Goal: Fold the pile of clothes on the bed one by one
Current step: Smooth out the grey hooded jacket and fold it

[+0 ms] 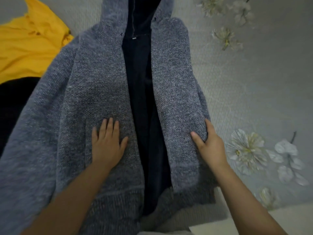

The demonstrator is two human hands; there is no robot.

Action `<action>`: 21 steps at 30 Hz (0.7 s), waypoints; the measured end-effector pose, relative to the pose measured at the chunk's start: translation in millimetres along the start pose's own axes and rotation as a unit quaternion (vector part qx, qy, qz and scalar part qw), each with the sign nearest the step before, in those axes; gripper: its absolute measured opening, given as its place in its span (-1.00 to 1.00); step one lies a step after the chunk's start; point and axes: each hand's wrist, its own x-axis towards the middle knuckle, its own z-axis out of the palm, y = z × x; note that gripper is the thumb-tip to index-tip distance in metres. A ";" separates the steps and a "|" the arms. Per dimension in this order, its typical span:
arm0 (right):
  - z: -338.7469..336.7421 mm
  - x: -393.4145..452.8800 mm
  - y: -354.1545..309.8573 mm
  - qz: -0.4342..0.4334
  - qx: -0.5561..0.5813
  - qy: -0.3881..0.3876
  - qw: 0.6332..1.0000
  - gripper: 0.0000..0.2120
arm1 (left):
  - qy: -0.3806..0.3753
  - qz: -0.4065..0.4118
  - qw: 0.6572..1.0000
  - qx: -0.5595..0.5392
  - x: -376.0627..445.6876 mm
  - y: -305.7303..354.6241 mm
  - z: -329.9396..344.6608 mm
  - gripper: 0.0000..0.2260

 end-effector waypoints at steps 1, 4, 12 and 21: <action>-4.4 -5.4 -7.4 -0.002 0.040 0.003 0.999 -0.39 | -0.004 -0.008 1.000 -0.002 -5.4 -4.2 -3.1 -0.44; -0.9 -30.8 -37.5 -0.036 0.108 -0.072 0.991 -0.43 | 0.014 0.011 0.998 -0.055 -22.6 -6.2 -17.9 -0.50; 40.5 -69.3 -26.2 0.005 0.067 -0.042 0.997 -0.73 | 0.026 0.040 0.984 -0.172 -49.8 7.8 -37.4 -0.59; 93.5 -86.9 -7.1 0.033 -0.004 -0.006 0.999 -0.62 | -0.040 -0.086 0.935 -0.342 -57.5 40.5 -12.9 -0.58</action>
